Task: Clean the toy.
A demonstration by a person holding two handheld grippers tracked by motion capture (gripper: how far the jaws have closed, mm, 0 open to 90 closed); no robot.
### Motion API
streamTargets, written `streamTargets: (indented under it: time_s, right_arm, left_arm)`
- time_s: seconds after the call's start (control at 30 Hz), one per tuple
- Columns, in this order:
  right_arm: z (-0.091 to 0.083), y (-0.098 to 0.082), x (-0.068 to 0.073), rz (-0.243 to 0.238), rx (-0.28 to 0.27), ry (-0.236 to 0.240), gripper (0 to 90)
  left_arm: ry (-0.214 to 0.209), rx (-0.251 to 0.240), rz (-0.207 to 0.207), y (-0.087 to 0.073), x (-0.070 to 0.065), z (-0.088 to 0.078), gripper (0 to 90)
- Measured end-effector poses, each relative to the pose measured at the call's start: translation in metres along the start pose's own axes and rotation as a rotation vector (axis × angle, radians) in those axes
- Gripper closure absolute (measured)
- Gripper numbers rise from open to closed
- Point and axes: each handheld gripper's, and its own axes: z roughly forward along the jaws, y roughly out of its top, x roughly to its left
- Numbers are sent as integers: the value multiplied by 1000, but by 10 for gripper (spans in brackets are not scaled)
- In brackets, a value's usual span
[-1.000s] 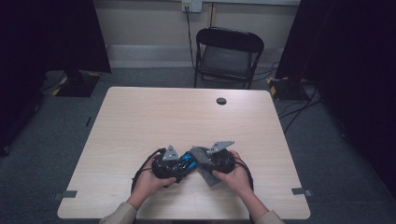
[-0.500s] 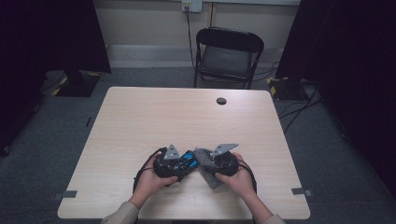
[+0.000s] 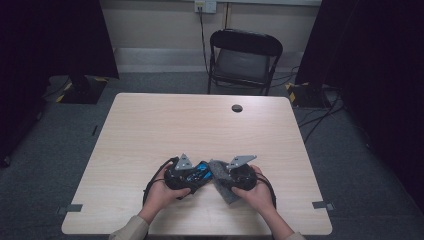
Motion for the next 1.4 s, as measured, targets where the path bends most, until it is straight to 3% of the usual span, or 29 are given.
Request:
streamTargets:
  time_s: [1.13,1.3,1.4]
  right_arm:
    - [-14,-14,-2,-10,18,0,686]
    - [-14,-16,-4,7,13,-4,685]
    - [-14,-18,-6,21,7,-10,685]
  left_arm:
    - [21,-4,-8,4,-3,6,275]
    - [15,-16,-6,3,-2,7,274]
    - [-11,-32,-41,2,-1,7,234]
